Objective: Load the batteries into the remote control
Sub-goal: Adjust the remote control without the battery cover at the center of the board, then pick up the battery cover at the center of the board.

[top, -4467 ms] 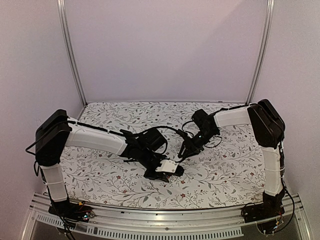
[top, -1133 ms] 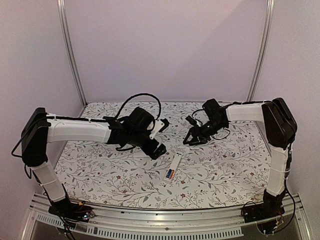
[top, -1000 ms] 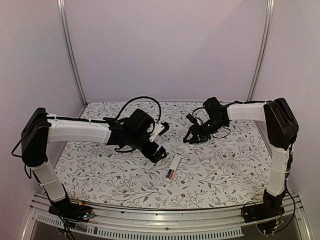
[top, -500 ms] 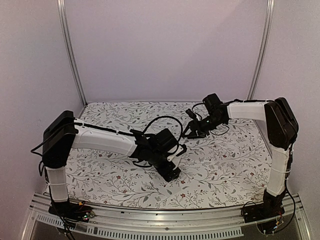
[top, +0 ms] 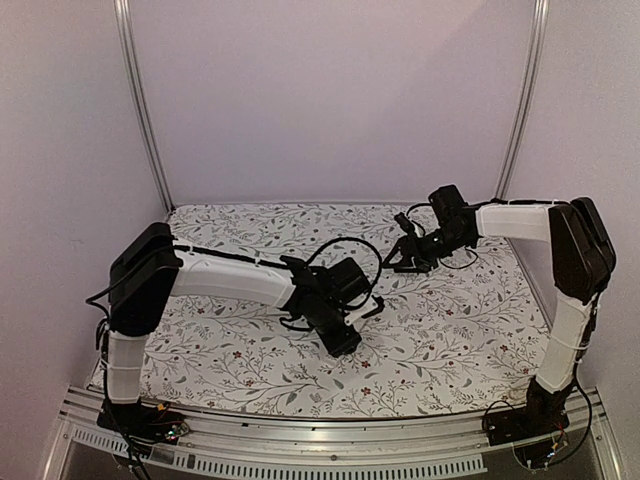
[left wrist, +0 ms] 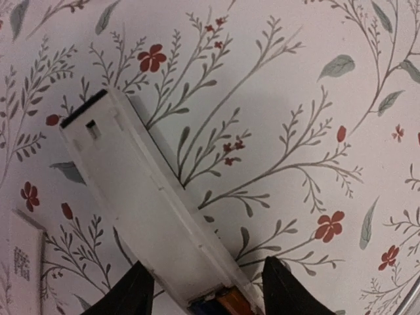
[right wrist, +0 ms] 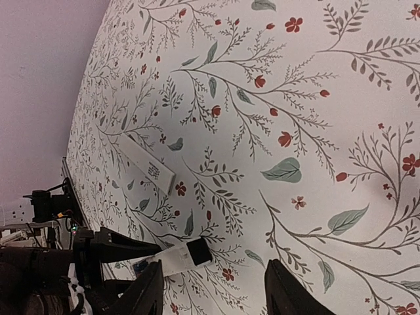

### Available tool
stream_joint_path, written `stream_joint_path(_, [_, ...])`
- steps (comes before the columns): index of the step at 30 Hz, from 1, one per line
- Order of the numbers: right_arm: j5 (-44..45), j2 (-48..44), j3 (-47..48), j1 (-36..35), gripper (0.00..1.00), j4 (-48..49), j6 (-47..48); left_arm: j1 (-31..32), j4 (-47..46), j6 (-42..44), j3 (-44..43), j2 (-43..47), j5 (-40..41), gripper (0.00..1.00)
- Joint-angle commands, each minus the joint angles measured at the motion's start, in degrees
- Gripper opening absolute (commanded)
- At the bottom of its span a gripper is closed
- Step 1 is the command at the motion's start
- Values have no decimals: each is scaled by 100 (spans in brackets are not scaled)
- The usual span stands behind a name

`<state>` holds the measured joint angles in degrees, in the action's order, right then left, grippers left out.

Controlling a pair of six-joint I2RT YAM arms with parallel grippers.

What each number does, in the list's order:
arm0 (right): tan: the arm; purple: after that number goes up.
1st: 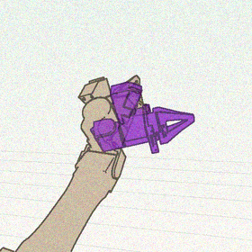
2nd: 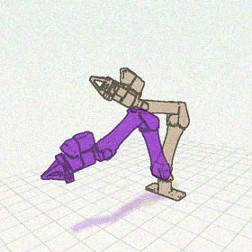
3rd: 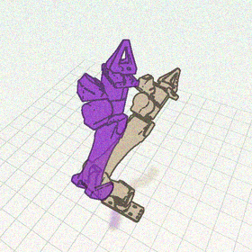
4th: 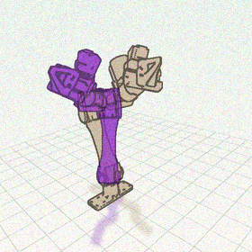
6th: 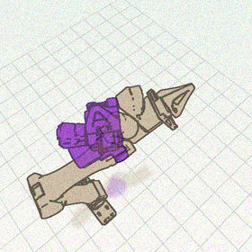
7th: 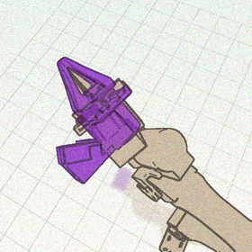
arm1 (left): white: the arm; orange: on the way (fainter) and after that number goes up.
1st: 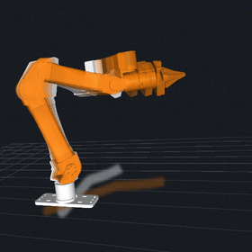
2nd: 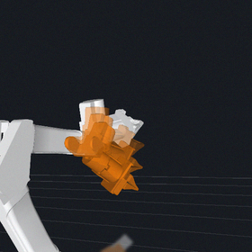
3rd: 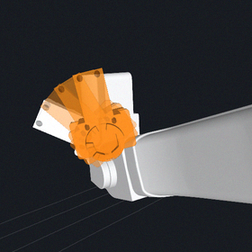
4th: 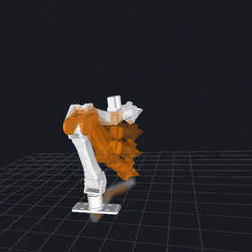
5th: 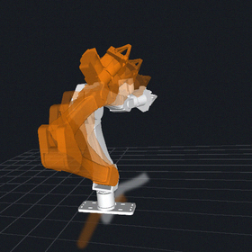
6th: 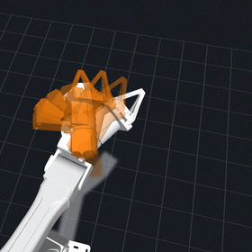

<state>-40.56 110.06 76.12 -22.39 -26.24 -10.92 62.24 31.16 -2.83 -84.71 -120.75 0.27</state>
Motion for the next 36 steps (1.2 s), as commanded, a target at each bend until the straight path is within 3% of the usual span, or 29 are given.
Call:
stream_joint_path(1, [81, -371, -160, 75, 52, 213, -64, -176, 539, 951, -336, -132, -611, 52])
stream_joint_path(7, [-35, -418, -283, 77, 52, 330, -77, -484, 1178, 2616, -632, -143, -1673, 42])
stream_joint_path(12, [-72, -467, -390, 80, 52, 417, -104, -754, 2007, 3725, -1236, -431, -1887, 34])
stream_joint_path(14, [-106, -483, -408, 80, 52, 423, -89, -812, 2256, 3961, -1441, -544, -1832, 35])
stream_joint_path(16, [-116, -506, -422, 77, 52, 426, -71, -846, 2357, 4057, -1562, -544, -1786, 43])
stream_joint_path(19, [-84, -535, -430, 77, 52, 411, -26, -959, 2289, 3907, -1650, -268, -1784, 57])
stream_joint_path(23, [-105, -544, -401, 77, 52, 396, 3, -1282, 1498, 3597, -967, 348, -1231, 68])
stream_joint_path(28, [-320, -340, -190, -11, 52, 322, -84, -1801, 1642, 3283, -884, 383, -821, 68])
stream_joint_path(36, [-308, 241, 426, -584, 50, 0, -63, -2437, 703, 782, 341, 970, -188, 63])
